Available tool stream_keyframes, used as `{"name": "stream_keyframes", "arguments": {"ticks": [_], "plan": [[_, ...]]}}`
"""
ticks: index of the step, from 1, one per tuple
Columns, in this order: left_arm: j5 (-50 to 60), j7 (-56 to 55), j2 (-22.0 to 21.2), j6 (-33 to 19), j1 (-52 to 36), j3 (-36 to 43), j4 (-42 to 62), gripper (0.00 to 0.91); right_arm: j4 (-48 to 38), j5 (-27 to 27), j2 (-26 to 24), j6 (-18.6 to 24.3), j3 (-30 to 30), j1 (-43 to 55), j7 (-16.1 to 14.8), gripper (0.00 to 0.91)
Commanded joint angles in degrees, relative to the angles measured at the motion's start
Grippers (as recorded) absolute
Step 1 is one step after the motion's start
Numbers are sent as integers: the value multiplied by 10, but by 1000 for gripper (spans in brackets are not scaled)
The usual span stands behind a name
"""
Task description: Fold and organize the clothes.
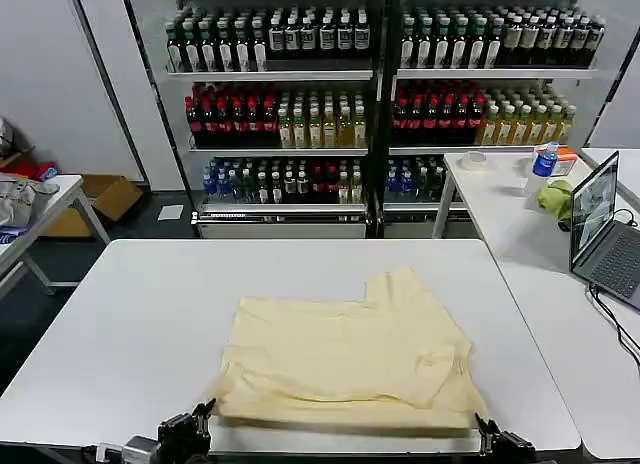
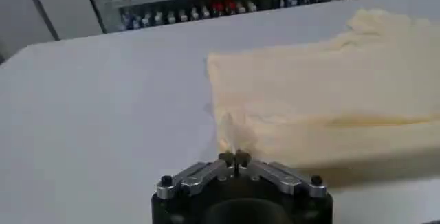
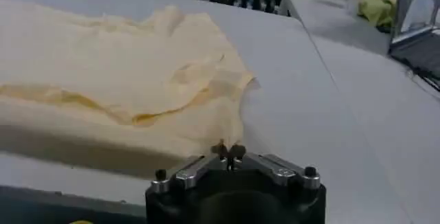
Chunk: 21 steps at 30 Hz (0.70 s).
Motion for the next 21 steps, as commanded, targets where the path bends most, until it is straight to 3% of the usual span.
{"name": "stream_keyframes", "arguments": {"ticks": [1,7,13,21], "plan": [[-1,-1,6,5,24,-11,-19,907,14,-7,-3,-1,8,-18,2,907],[-16,-6,16,5,9,-33,-30,907,35,-1,-13,16,25,-5,7,907],[-57,-14,50,6,-54,-47,-5,907,23,57,-36,2,31,68,19,907],[-116,-23,103,7,-194,5,86,907,-72,143,-88,-39,-49,276,50,907]]}}
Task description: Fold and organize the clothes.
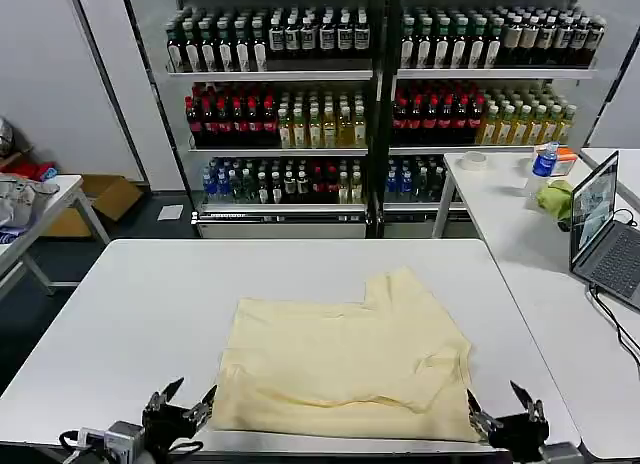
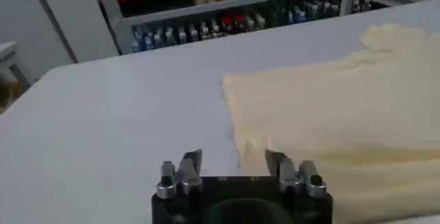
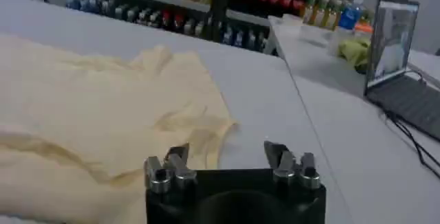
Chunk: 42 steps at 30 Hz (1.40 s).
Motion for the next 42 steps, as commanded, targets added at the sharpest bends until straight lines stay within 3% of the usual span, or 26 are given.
{"name": "stream_keyframes", "arguments": {"ticks": [1,8,22,31,42], "plan": [[-74,-6,61,1,-182,42,98,907,-73,82,-41,-27,-60,189,27,907],[-83,-25,67,2,-322,138,186,907,-175,124,-40,-29,-158,344,50,907],[-131,-46,28,3,-518,282,344,907,-358,146,1,-30,-319,569,56,907],[-146,-48,11,3,-565,331,407,907,-460,232,24,-31,-370,650,68,907],[-146,-42,6,3,-566,339,417,907,-553,226,59,-30,-394,701,73,907]]}}
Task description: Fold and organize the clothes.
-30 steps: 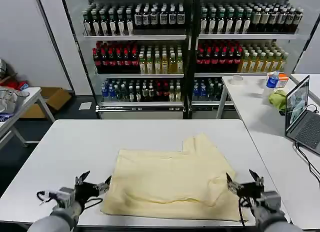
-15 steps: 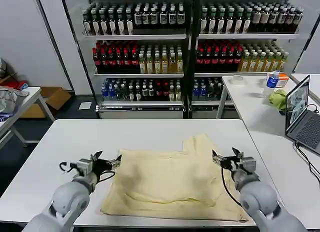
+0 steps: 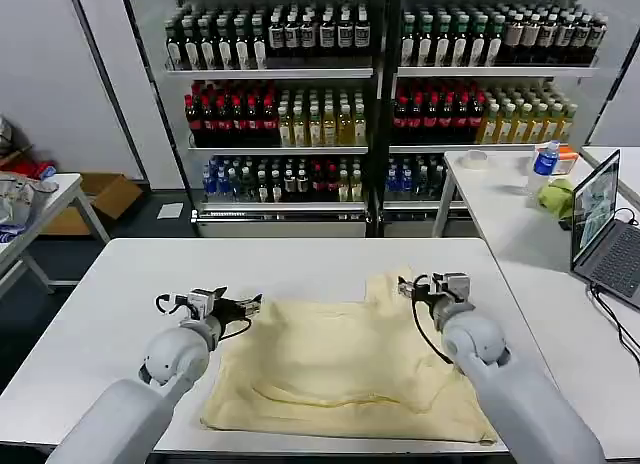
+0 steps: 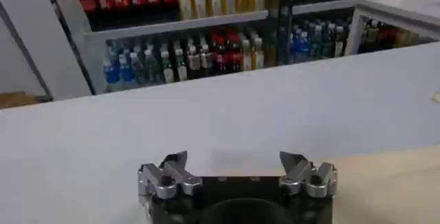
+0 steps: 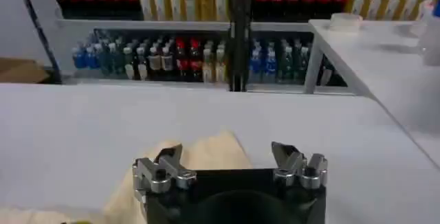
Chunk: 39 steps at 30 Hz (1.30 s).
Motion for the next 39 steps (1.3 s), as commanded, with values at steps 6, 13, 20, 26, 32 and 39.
{"name": "stream_keyframes", "arguments": {"ticks": [6,13,20,26,32,39], "plan": [[-12,3,3,0,-35,33,32,907,-127,16,38,-1,-40,90,4,907],[-17,8,13,0,-19,29,21,907,-167,4,58,0,-42,102,1,907],[-23,17,17,0,-14,28,21,746,-193,-1,70,0,-46,107,-2,907],[-27,22,20,0,-13,28,22,81,-196,-2,74,0,-47,106,-2,494],[-32,23,21,-1,-11,28,22,10,-196,-1,75,0,-48,103,-2,0],[-33,24,18,-1,-9,29,23,10,-193,-1,75,0,-48,102,-3,0]]}}
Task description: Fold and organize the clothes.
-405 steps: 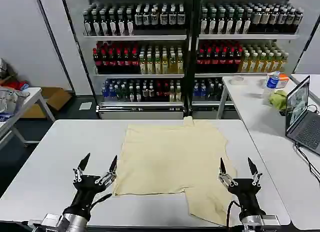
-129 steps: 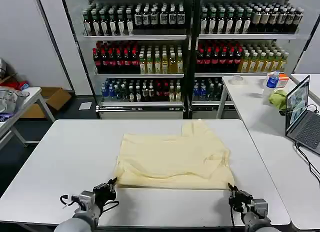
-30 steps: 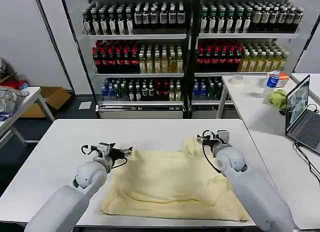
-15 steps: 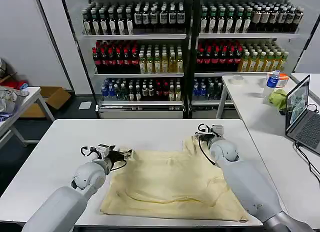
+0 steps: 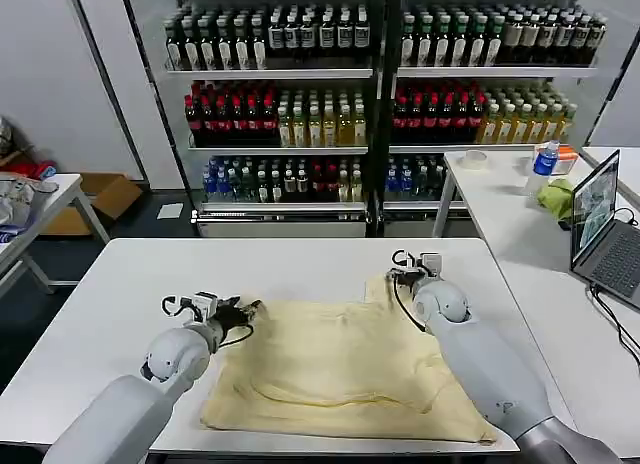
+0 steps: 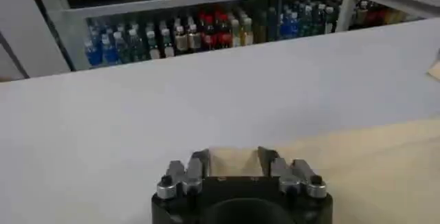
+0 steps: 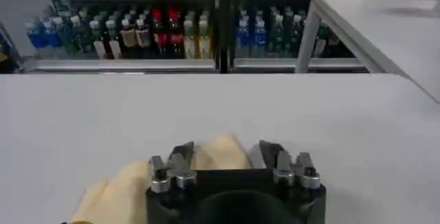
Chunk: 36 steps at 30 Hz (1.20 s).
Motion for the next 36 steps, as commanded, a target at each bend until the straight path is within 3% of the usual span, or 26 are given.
{"name": "stream_keyframes", "arguments": {"ticks": [1,14,24,36], "plan": [[-2,1,-2,0,0,1,1,10,-9,2,3,-2,-2,3,0,0],[-12,-1,1,-1,11,-20,-13,10,20,-2,1,1,10,2,1,0],[-25,-4,18,-1,25,-46,-72,10,124,6,-32,0,36,-22,7,0],[-32,-4,34,-1,62,-71,-131,10,266,22,-93,0,92,-115,19,0]]}}
